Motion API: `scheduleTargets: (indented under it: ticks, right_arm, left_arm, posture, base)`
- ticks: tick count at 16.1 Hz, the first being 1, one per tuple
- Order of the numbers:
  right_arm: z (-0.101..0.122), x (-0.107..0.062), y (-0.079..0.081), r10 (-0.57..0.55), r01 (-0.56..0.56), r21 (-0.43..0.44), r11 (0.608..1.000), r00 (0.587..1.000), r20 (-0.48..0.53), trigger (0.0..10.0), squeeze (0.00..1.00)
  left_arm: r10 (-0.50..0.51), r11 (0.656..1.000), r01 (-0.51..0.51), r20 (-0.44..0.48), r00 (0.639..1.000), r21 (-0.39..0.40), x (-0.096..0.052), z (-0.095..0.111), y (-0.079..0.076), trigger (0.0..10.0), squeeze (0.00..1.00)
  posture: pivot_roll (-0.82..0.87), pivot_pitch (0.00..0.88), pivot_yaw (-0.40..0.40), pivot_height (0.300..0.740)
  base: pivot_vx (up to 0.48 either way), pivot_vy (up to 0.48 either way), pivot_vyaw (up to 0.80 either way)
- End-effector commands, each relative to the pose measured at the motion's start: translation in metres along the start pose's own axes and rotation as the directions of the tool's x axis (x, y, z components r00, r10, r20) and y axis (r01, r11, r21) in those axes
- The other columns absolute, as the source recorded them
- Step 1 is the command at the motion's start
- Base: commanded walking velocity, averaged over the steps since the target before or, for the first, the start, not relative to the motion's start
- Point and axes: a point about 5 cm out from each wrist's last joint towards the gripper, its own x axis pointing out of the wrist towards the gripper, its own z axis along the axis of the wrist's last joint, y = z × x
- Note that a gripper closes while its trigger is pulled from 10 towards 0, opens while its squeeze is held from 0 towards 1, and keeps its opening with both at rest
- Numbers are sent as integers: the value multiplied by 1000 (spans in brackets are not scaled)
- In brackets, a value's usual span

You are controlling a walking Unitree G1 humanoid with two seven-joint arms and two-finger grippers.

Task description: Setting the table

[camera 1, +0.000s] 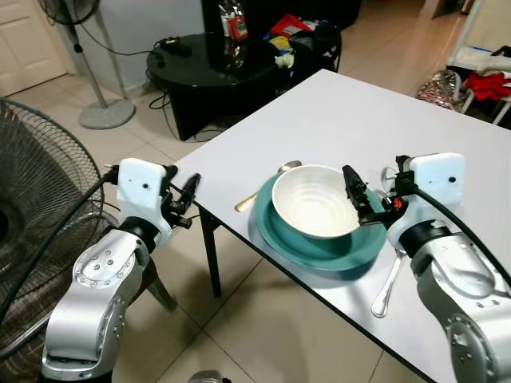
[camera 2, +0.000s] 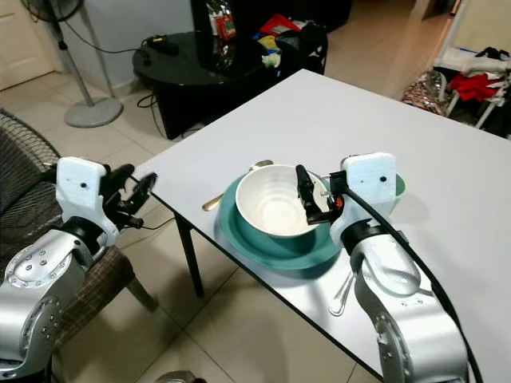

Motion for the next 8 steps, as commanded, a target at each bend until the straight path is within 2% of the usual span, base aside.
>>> scheduleTargets:
  ticks: [1, 4, 5, 6, 8]
  right_arm:
    - [-2, 1, 3, 22, -22, -3, 1000, 1000, 1, 10000, 1000]
    - [2, -1, 12, 82, -82, 2, 997, 996, 44, 10000, 1000]
    - [1, -3, 11, 90, -90, -1, 996, 995, 50, 10000, 1000]
    - [-2, -2, 9, 98, -96, -37, 995, 995, 35, 10000, 1000]
    - [-1, 4, 7, 106, -104, -39, 994, 994, 34, 10000, 1000]
  left_arm:
    - [25, 1000, -25, 19, 1000, 15, 1, 3, 2, 10000, 0]
    - [17, 1000, -17, 21, 1000, -5, 4, 3, -3, 10000, 0]
    - [15, 1000, -14, 17, 1000, -27, 5, 2, -6, 10000, 0]
    - [13, 1000, -13, 7, 1000, -25, 6, -2, -11, 10000, 0]
    - [-4, 1000, 4, 10, 1000, -15, 8, 1, -19, 10000, 0]
  posture:
    - [60, 0, 38, 740]
    - [34, 0, 55, 740]
    - [36, 0, 57, 740]
    - [41, 0, 55, 740]
    - [62, 0, 27, 740]
  base:
    - [0, 0, 800]
    - [0, 0, 800]
    - [0, 0, 800]
    - [0, 0, 800]
    - [0, 0, 800]
